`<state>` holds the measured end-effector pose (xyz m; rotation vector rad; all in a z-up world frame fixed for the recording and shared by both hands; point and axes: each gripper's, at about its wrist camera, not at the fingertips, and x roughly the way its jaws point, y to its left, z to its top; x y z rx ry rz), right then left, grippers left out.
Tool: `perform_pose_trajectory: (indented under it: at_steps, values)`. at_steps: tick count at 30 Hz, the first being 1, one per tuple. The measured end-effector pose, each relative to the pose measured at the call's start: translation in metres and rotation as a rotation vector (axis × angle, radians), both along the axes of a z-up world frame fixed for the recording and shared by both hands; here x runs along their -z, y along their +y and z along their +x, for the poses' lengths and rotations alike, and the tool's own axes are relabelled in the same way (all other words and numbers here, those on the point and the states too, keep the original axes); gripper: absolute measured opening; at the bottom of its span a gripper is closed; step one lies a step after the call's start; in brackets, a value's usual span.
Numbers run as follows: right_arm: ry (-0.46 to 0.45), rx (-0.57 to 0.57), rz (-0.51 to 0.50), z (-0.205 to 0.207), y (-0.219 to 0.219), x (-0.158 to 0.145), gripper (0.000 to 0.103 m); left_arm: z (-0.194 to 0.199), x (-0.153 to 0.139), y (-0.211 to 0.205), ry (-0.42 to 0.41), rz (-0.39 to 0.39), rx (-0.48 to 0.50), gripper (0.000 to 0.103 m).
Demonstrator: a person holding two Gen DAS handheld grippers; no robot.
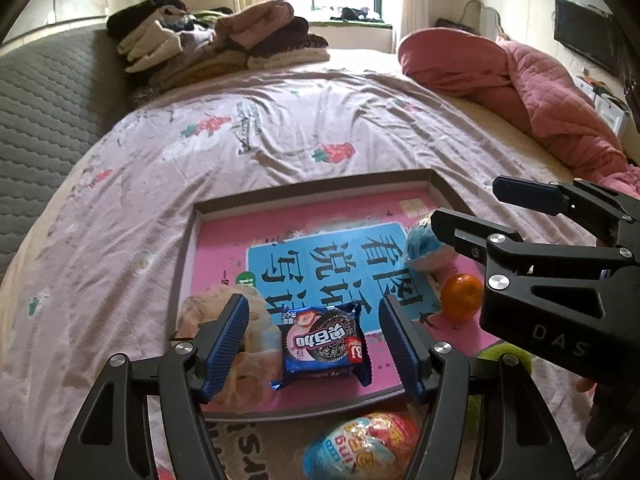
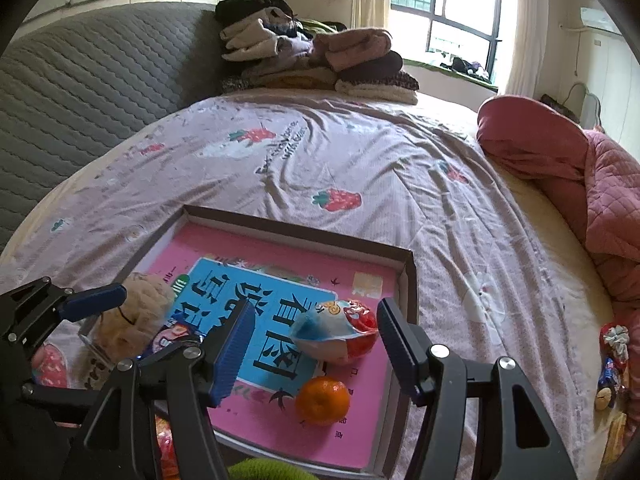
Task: Organize objects
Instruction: 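Open the left tool to drop the cookie pack while the right tool releases the toy egg into the tray, then withdraw both tools from the tray toward the walnut and green fuzzy ring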
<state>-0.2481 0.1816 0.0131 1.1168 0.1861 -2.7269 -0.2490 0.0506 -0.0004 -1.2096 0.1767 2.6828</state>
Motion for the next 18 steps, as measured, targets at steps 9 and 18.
perform_pose_trajectory:
  at_steps: [9,18]
  values:
    - [0.044,0.003,-0.008,0.023,0.002,-0.02,0.063,0.023,-0.02,-0.001,0.033,-0.003,-0.011,0.069]
    - [0.078,0.004,-0.013,0.046,0.004,-0.038,0.063,0.047,-0.039,0.0,0.069,-0.007,-0.007,0.069]
